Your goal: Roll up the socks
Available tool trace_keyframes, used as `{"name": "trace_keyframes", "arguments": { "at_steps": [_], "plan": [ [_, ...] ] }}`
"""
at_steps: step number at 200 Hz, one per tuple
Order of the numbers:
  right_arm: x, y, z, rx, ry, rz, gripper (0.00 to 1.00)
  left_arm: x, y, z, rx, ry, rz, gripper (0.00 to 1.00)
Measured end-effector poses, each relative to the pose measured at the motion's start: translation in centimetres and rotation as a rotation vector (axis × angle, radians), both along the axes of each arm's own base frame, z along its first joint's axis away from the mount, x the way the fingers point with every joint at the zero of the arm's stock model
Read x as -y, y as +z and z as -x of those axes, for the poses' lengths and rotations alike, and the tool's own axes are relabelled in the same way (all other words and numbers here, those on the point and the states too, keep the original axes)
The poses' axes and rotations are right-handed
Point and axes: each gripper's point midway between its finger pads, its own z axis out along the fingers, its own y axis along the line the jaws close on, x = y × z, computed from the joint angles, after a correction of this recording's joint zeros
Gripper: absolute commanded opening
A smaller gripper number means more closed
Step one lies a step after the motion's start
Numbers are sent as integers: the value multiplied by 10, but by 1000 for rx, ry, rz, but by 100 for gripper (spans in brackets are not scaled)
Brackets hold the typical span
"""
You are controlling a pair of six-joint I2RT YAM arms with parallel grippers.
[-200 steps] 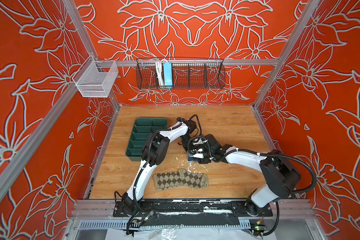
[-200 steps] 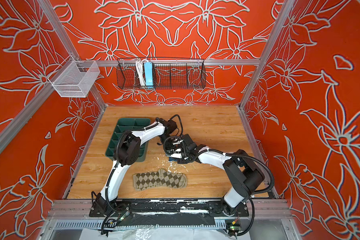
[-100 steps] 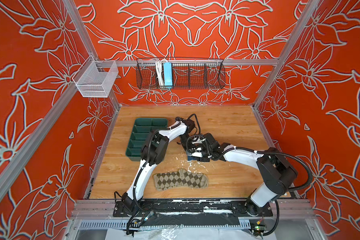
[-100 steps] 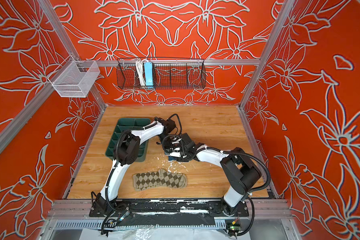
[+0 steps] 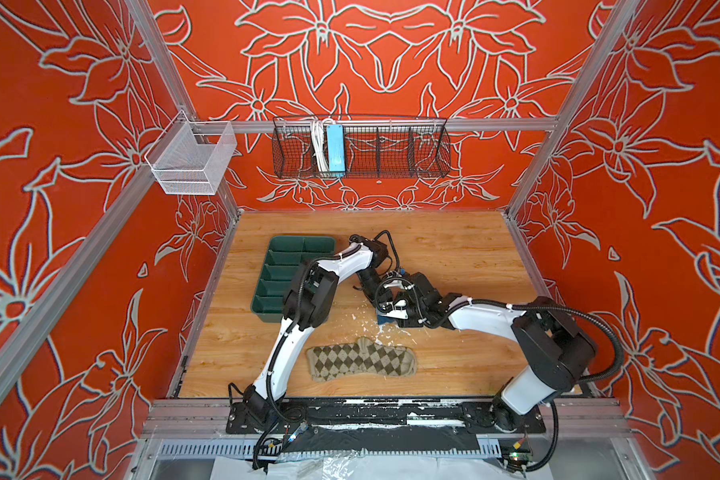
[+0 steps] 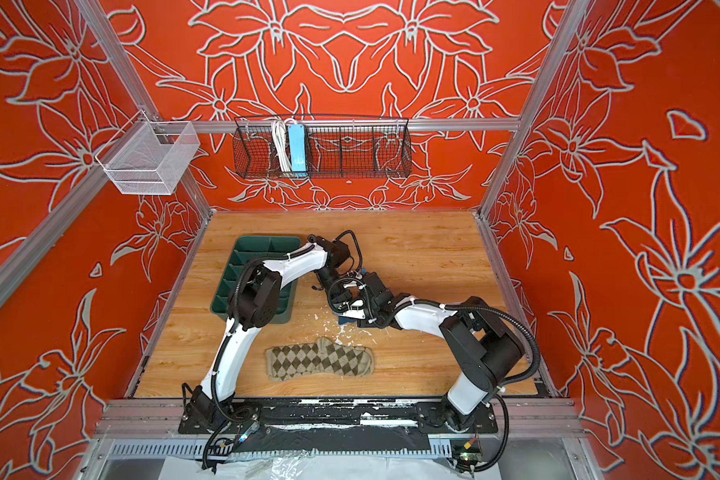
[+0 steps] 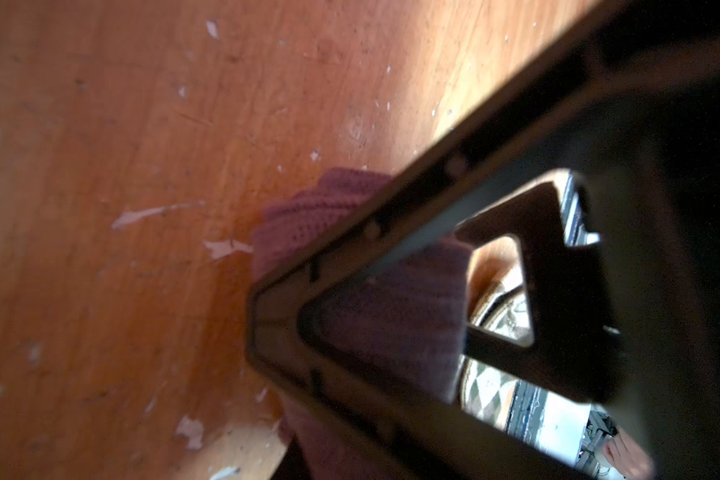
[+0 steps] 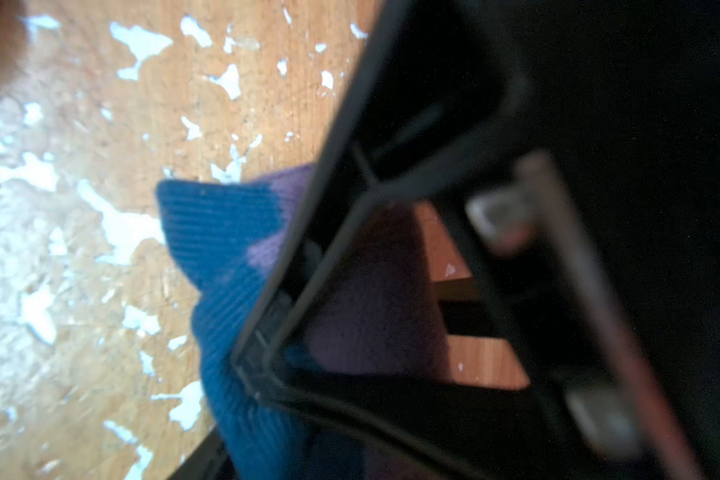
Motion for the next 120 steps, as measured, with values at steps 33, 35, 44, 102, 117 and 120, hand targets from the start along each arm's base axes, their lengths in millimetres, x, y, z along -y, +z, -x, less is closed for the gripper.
{"name": "trace_keyframes", "arguments": {
  "at_steps": [33,35,44,102,117,120],
  "plan": [
    [-3,-1,-5,29,14,8,46,-3,1,-3,-8,8,16,21],
    [-3,-1,-5,29,14,9,45,-3,1,-3,-9,9,17,22],
    [-3,-3,-4,30,17,15,38,-3,1,-3,-10,8,18,22],
    [-1,-6,-2,25,40,39,9,-3,1,-7,9,9,24,46],
    [-1,-5,0,11,36,37,4,-4,3,-11,41,8,30,52],
    [0,-5,1,9,33,37,3,-4,3,-12,48,8,31,53]
  ]
}}
